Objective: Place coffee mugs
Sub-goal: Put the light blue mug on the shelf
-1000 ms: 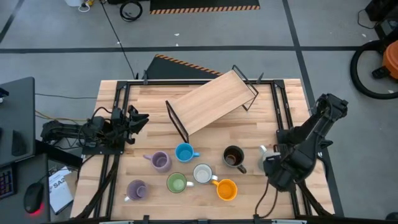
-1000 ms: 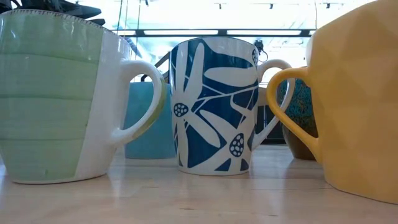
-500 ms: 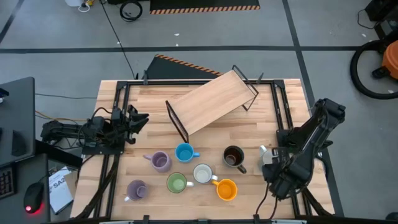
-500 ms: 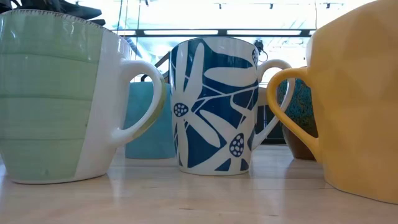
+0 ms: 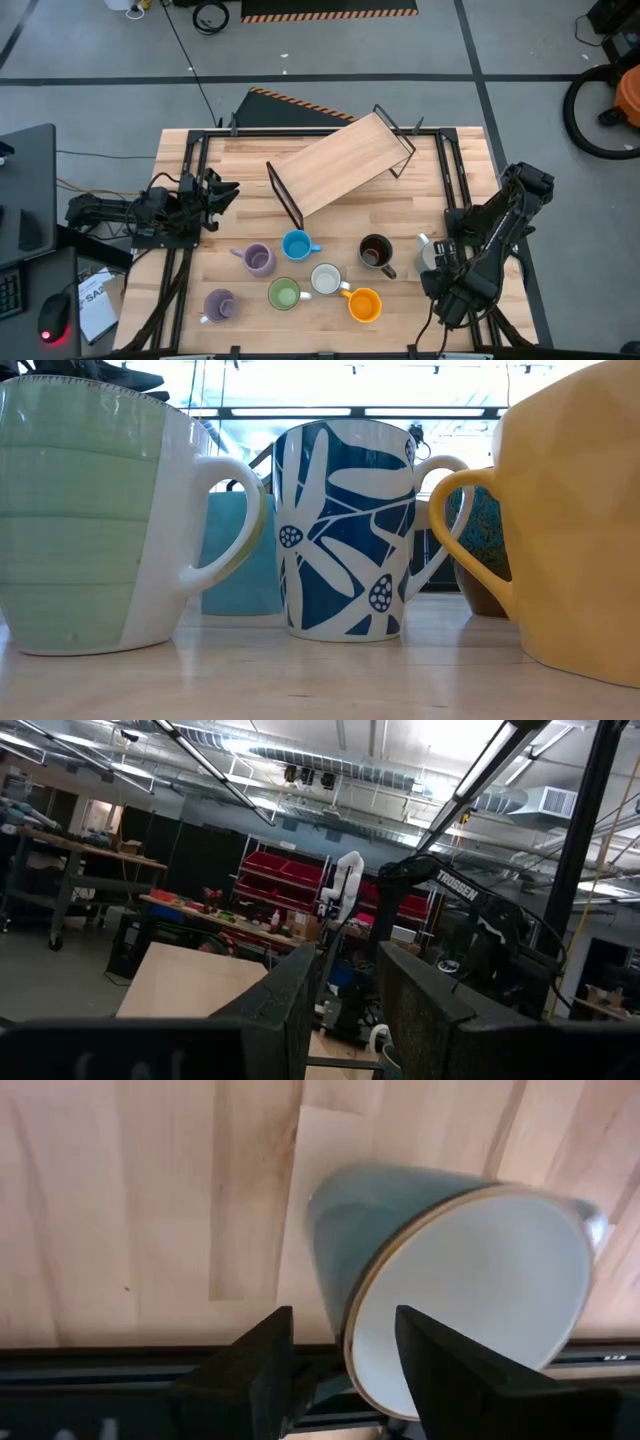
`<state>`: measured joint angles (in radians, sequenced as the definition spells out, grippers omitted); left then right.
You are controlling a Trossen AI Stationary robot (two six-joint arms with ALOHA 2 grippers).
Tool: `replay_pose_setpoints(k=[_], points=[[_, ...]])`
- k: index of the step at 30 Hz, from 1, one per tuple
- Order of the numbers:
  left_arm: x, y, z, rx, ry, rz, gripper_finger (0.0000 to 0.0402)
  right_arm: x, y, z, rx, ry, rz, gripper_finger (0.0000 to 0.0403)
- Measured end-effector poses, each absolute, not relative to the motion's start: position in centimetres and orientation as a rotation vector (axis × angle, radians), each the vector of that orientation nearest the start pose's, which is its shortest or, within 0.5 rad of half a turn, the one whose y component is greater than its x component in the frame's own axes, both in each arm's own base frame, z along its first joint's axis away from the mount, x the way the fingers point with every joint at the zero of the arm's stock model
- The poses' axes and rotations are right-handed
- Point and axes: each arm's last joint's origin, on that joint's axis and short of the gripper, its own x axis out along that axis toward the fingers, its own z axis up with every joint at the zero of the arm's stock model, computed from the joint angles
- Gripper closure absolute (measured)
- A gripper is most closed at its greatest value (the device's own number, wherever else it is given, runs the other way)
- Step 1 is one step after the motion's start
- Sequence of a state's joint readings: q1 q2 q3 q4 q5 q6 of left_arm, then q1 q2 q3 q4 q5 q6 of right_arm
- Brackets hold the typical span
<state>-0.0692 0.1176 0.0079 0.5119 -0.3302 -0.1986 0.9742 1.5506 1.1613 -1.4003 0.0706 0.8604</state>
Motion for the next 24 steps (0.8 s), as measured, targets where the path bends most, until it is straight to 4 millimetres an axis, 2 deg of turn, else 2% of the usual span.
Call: replay_pose_setpoints(k=[7, 15, 19, 24], points=[[9.6, 0.3, 20.5, -0.281, -0.421, 0.216, 0.0285, 12.7, 19.2, 22.0, -0.286, 1.64, -0.045, 0.0229], [9.6, 0.3, 20.5, -0.282, -0.421, 0.216, 0.0285, 11.2, 16.9, 21.2, -0.274, 1.594, 0.034, 0.0234], [9.6, 0.3, 20.5, -0.3, -0.423, 0.212, 0.0285, 10.8, 16.2, 20.5, -0.291, 1.593, 0.077, 0.0252], [9.6, 0.3, 20.4, -0.302, -0.421, 0.212, 0.0285, 11.0, 16.0, 20.4, -0.328, 1.6, 0.116, 0.0293]])
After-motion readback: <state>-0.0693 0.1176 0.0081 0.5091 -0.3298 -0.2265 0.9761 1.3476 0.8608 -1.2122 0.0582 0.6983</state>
